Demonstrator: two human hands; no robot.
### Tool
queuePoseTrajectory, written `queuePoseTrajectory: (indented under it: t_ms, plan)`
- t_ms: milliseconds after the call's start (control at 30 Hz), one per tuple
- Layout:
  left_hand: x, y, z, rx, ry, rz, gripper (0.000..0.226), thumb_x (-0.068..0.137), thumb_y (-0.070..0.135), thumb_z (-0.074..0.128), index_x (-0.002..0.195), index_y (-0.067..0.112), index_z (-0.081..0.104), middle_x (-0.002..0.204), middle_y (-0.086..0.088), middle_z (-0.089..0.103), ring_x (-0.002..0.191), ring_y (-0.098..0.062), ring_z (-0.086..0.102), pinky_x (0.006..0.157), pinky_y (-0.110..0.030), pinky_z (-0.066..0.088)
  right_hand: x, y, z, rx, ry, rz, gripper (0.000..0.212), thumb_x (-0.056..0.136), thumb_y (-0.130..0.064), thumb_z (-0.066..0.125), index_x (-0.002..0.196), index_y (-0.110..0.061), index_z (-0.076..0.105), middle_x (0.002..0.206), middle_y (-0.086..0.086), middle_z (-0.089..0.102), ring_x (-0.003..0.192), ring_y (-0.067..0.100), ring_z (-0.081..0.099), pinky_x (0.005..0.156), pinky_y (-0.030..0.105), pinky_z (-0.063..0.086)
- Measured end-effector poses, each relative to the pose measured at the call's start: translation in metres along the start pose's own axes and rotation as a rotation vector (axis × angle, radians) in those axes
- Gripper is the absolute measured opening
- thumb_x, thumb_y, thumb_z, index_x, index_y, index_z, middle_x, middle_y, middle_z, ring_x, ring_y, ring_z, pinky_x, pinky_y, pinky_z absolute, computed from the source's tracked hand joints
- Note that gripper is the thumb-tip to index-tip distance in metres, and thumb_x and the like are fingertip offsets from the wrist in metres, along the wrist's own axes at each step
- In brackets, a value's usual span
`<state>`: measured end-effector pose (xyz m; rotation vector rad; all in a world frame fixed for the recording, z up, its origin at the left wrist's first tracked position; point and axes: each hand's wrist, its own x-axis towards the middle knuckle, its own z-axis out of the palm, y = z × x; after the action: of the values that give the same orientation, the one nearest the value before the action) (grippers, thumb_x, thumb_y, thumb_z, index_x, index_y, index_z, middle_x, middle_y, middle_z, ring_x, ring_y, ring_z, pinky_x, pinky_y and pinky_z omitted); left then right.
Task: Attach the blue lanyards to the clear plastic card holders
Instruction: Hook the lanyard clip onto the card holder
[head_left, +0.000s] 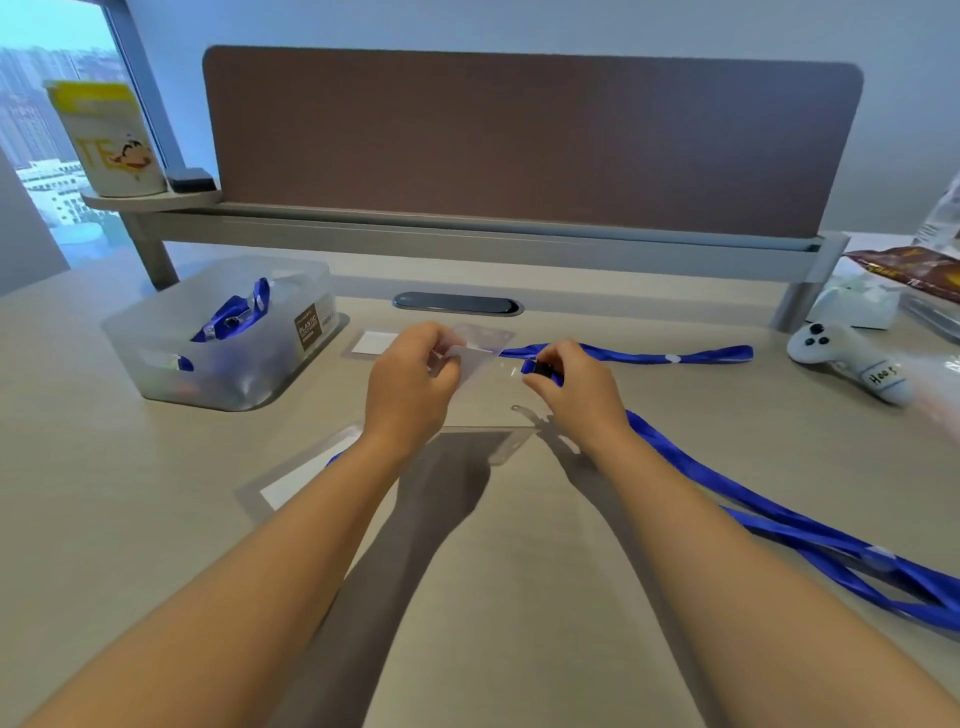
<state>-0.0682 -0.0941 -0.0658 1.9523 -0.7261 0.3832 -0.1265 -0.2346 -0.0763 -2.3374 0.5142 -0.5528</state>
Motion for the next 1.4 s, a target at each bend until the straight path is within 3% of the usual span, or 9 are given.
queuePoseTrajectory:
  t_ms: [133, 300, 400, 567, 700, 900, 1033, 1167, 1400]
  plan:
    - [0.001, 0.013, -0.004, -0.008, 0.009, -0.001, 0.010, 0.085, 0.008, 0.052, 0.090, 0.001, 0.057, 0.087, -0.004, 0.051, 0.079, -0.019, 0.047, 0.060, -0.014, 0.038, -0.003, -0.020, -0.025, 0.074, 0.017, -0.060, 0.026, 0.090, -0.013, 0.054, 0.113, -0.004, 0.049, 0.117, 0.013, 0.058, 0.090, 0.014, 0.046, 0.076, 0.023, 0.038]
    - [-0.006, 0.020, -0.006, 0.018, 0.001, -0.016, 0.010, 0.085, 0.009, 0.053, 0.092, 0.002, 0.055, 0.090, -0.011, 0.057, 0.076, -0.019, 0.048, 0.058, -0.015, 0.039, -0.014, -0.027, -0.029, 0.068, 0.026, -0.093, 0.028, 0.088, -0.016, 0.056, 0.115, -0.007, 0.053, 0.119, 0.011, 0.060, 0.098, 0.017, 0.052, 0.081, 0.025, 0.043]
    - [-0.012, 0.022, -0.007, 0.029, -0.006, -0.023, 0.022, 0.084, 0.010, 0.056, 0.104, 0.005, 0.049, 0.100, -0.015, 0.061, 0.077, -0.018, 0.050, 0.059, -0.013, 0.040, -0.021, -0.031, -0.028, 0.146, 0.042, -0.098, 0.025, 0.087, -0.016, 0.058, 0.110, -0.006, 0.058, 0.105, 0.006, 0.059, 0.095, 0.012, 0.049, 0.080, 0.024, 0.043]
    - [-0.016, 0.025, -0.013, 0.056, 0.010, -0.047, 0.031, 0.083, 0.011, 0.057, 0.111, 0.008, 0.044, 0.106, -0.016, 0.062, 0.079, -0.017, 0.052, 0.068, -0.025, 0.045, -0.030, -0.041, -0.029, 0.299, 0.036, -0.084, 0.015, 0.086, -0.007, 0.057, 0.100, -0.007, 0.054, 0.081, -0.006, 0.048, 0.085, 0.014, 0.047, 0.065, 0.014, 0.042]
    - [-0.016, 0.025, -0.018, 0.034, 0.042, -0.081, 0.019, 0.088, 0.014, 0.049, 0.105, 0.007, 0.047, 0.107, -0.017, 0.061, 0.083, -0.021, 0.055, 0.068, -0.027, 0.046, -0.031, -0.046, -0.025, 0.377, 0.019, -0.046, 0.015, 0.084, -0.003, 0.059, 0.090, -0.013, 0.049, 0.075, -0.010, 0.046, 0.085, 0.018, 0.052, 0.074, 0.024, 0.048]
    - [-0.012, 0.025, -0.023, -0.023, 0.061, -0.159, 0.013, 0.089, 0.014, 0.047, 0.097, 0.004, 0.050, 0.106, -0.018, 0.061, 0.084, -0.020, 0.050, 0.071, -0.029, 0.044, -0.033, -0.051, -0.026, 0.479, 0.116, -0.030, 0.017, 0.085, -0.003, 0.057, 0.084, -0.016, 0.047, 0.094, 0.007, 0.051, 0.080, 0.021, 0.053, 0.052, 0.011, 0.045]
    - [-0.010, 0.027, -0.024, -0.027, 0.063, -0.171, 0.012, 0.088, 0.013, 0.049, 0.094, 0.004, 0.052, 0.104, -0.018, 0.061, 0.082, -0.020, 0.050, 0.071, -0.030, 0.046, -0.036, -0.058, -0.026, 0.469, 0.013, -0.060, 0.020, 0.084, -0.009, 0.060, 0.076, -0.022, 0.047, 0.091, 0.009, 0.055, 0.064, 0.011, 0.049, 0.041, 0.004, 0.042]
    - [-0.010, 0.029, -0.024, -0.002, 0.045, -0.144, 0.013, 0.087, 0.013, 0.051, 0.094, 0.002, 0.053, 0.101, -0.019, 0.062, 0.081, -0.020, 0.050, 0.071, -0.029, 0.044, -0.039, -0.062, -0.026, 0.467, -0.077, -0.039, 0.013, 0.085, -0.010, 0.059, 0.080, -0.017, 0.050, 0.099, 0.021, 0.066, 0.057, 0.006, 0.048, 0.042, 0.007, 0.040]
    - [-0.014, 0.034, -0.028, 0.046, 0.031, -0.094, 0.016, 0.086, 0.013, 0.053, 0.095, -0.001, 0.055, 0.104, -0.019, 0.064, 0.082, -0.016, 0.047, 0.072, -0.027, 0.041, -0.038, -0.063, -0.025, 0.481, -0.116, -0.039, 0.018, 0.084, -0.008, 0.060, 0.073, -0.019, 0.051, 0.094, 0.021, 0.068, 0.057, 0.009, 0.048, 0.048, 0.015, 0.041]
